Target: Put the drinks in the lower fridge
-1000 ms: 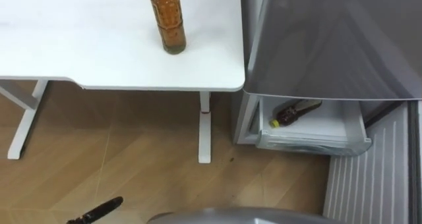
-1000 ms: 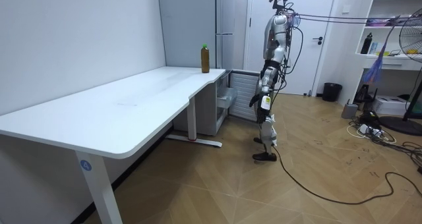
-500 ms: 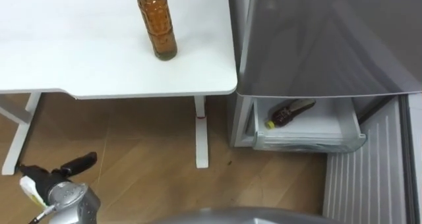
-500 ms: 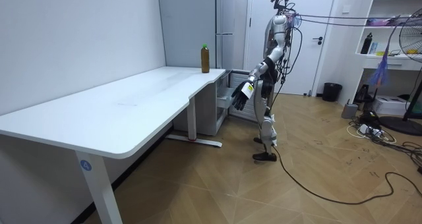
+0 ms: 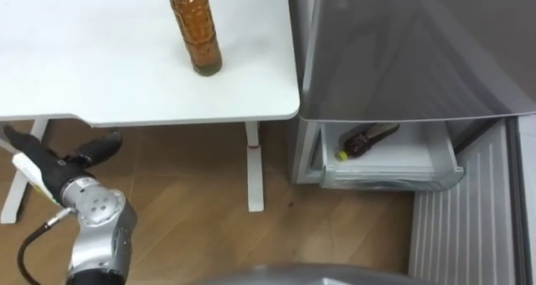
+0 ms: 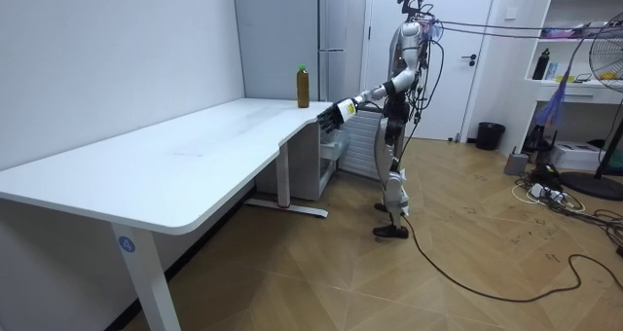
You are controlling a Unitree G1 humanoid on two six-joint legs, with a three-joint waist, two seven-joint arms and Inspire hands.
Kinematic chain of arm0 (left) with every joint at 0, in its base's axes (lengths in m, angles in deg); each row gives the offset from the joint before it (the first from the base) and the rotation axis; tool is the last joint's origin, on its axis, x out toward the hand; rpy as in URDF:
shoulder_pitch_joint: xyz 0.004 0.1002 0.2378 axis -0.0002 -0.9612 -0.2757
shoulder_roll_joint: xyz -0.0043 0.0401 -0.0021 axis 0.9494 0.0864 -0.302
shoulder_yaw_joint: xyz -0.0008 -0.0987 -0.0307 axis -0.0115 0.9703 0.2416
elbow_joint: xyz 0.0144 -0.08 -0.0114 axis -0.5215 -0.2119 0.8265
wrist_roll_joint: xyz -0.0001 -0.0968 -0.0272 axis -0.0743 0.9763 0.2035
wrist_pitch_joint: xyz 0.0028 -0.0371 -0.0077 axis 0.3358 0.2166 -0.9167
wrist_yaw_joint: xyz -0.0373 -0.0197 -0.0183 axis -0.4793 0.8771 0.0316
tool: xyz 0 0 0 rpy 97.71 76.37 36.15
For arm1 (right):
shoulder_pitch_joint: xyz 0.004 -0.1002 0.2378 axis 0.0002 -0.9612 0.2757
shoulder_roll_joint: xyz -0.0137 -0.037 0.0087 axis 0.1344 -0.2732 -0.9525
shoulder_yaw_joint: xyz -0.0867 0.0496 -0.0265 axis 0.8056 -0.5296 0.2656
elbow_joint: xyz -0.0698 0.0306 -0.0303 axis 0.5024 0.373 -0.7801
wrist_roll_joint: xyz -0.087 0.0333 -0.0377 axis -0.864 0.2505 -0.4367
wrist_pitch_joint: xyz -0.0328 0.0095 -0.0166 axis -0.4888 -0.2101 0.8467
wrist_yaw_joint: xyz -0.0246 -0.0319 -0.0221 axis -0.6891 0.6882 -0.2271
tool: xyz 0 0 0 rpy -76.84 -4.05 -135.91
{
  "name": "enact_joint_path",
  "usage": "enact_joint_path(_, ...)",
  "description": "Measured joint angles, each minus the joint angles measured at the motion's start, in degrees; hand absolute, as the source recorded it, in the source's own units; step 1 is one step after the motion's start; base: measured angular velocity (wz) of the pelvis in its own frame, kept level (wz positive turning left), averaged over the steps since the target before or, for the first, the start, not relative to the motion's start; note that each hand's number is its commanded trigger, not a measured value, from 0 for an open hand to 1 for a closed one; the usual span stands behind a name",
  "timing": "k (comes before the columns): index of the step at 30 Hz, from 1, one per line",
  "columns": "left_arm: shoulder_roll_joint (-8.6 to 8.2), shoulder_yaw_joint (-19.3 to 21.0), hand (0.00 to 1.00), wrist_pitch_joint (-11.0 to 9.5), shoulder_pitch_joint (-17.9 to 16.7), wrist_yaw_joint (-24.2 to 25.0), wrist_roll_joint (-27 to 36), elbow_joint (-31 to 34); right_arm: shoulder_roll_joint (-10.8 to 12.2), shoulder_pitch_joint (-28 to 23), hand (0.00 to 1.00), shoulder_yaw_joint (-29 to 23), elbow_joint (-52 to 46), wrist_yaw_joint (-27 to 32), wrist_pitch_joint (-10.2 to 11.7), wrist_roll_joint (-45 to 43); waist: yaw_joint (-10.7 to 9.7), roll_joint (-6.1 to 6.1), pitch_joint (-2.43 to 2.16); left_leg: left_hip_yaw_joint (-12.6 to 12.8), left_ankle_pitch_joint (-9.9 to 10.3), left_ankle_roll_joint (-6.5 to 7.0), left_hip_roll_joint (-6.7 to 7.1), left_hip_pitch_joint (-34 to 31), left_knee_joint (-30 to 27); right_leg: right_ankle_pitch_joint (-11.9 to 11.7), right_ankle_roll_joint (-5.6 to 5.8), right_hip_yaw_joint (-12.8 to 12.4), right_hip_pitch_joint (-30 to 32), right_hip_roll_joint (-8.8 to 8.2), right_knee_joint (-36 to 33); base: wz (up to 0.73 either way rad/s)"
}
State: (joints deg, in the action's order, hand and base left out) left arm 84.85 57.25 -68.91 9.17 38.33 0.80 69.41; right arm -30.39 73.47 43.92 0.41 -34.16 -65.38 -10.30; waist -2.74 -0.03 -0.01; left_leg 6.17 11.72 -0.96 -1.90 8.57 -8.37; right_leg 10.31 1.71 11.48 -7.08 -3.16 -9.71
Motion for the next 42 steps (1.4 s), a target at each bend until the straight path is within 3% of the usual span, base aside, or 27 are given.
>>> enact_joint_path(7,0.96,-2.35,0.00,-0.57,0.57,2.80,0.91,7.29,0.11,0.39,0.00,-0.02,-0.14,-0.43,0.98,0.20,-0.65,0.18,0.40,0.14,0.00,0.00,-0.04,0.09,0.03,-0.01,-0.01,-0.39,0.12,0.09,0.05,0.00)
enact_joint_path(12,1.29,-3.27,0.00,-0.58,3.33,6.96,1.37,7.47,0.06,0.93,0.00,-0.03,0.06,-0.81,1.01,-0.08,-0.78,0.49,0.45,0.18,0.00,-0.01,-0.09,0.09,0.06,-0.01,-0.02,-0.74,0.19,0.21,0.07,0.00)
enact_joint_path(22,1.30,-3.33,0.00,-0.56,4.69,17.11,7.08,10.14,-0.10,0.74,0.00,-0.03,0.47,-1.80,2.08,-0.11,-1.81,0.48,0.52,1.49,0.02,-0.03,-0.23,-0.13,-0.19,-0.05,-0.09,-1.90,0.17,0.35,-0.03,-0.05)
enact_joint_path(30,1.41,-3.36,0.00,-0.52,5.97,23.83,8.12,10.76,-0.09,0.77,0.00,-0.04,2.07,-2.16,2.20,-0.14,-2.15,0.47,0.54,1.32,0.02,-0.03,-0.23,0.12,-0.29,-0.06,-0.09,-2.08,0.35,0.38,0.00,0.00)
enact_joint_path(42,1.56,-3.35,0.00,0.01,6.91,29.68,10.53,10.61,-0.08,0.24,0.00,-0.05,2.12,-2.16,2.10,-1.84,-2.69,0.10,0.68,1.64,0.01,-0.03,-0.23,0.15,-0.32,-0.05,-0.09,-2.80,0.67,0.43,-0.13,-0.02)
